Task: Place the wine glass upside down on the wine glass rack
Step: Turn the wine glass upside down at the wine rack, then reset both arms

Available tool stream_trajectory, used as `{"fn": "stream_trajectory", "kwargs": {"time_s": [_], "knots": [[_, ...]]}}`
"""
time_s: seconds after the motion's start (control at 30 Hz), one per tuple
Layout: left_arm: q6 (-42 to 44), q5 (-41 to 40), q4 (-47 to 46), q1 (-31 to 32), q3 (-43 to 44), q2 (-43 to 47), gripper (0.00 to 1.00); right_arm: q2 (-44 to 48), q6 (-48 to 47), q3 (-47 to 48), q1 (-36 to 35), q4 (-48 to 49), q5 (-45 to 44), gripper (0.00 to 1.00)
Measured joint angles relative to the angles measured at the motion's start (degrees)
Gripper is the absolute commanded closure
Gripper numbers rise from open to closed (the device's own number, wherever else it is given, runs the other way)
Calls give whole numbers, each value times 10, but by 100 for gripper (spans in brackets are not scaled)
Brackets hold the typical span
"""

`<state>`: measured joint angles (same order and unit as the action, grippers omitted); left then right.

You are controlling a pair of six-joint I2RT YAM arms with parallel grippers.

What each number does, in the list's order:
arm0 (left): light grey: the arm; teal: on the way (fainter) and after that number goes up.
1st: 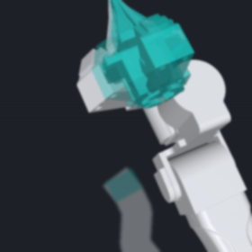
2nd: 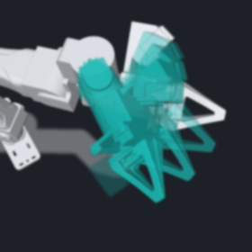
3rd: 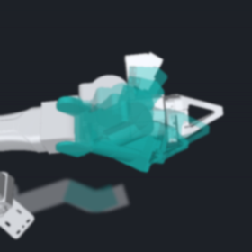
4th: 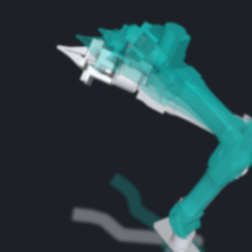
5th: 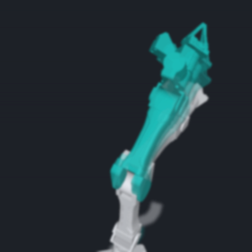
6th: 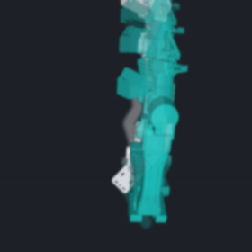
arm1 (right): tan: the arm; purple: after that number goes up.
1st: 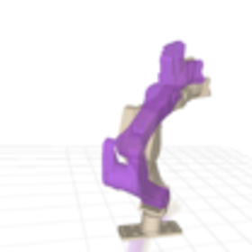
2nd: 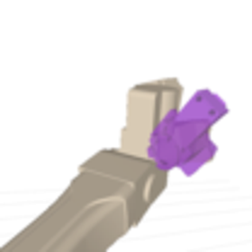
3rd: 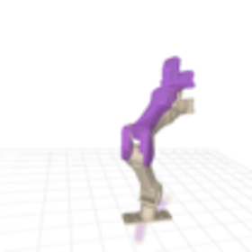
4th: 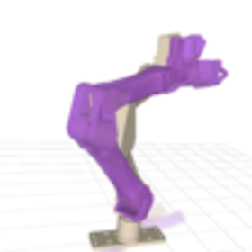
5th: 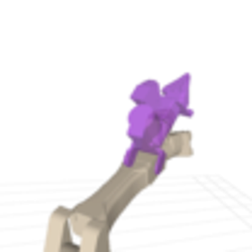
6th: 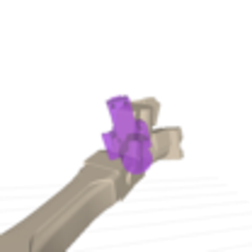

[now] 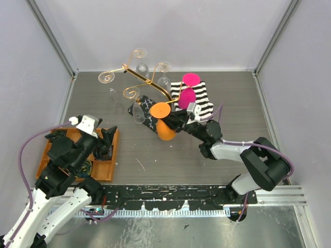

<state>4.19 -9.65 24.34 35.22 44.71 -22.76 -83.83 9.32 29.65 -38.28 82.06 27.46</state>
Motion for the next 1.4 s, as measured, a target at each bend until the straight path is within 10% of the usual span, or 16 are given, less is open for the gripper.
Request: {"fn": "stream_trajectory", "kwargs": {"time_s": [0.53,0.8,0.93,1.4], "knots": [[-16,1,0,0,0,-11,27,16,-28,0,0,-50,-19,55],[-32,-17,0,0,0,-10,9,85,-46,-16,0,-122,-33,33],[-43,-35,0,0,0,-6,2,173,-50,-42,0,-210,-61,0],[-92,-113,35,0,1,-12,2,582,60,-66,-2,-763,-403,0]]}}
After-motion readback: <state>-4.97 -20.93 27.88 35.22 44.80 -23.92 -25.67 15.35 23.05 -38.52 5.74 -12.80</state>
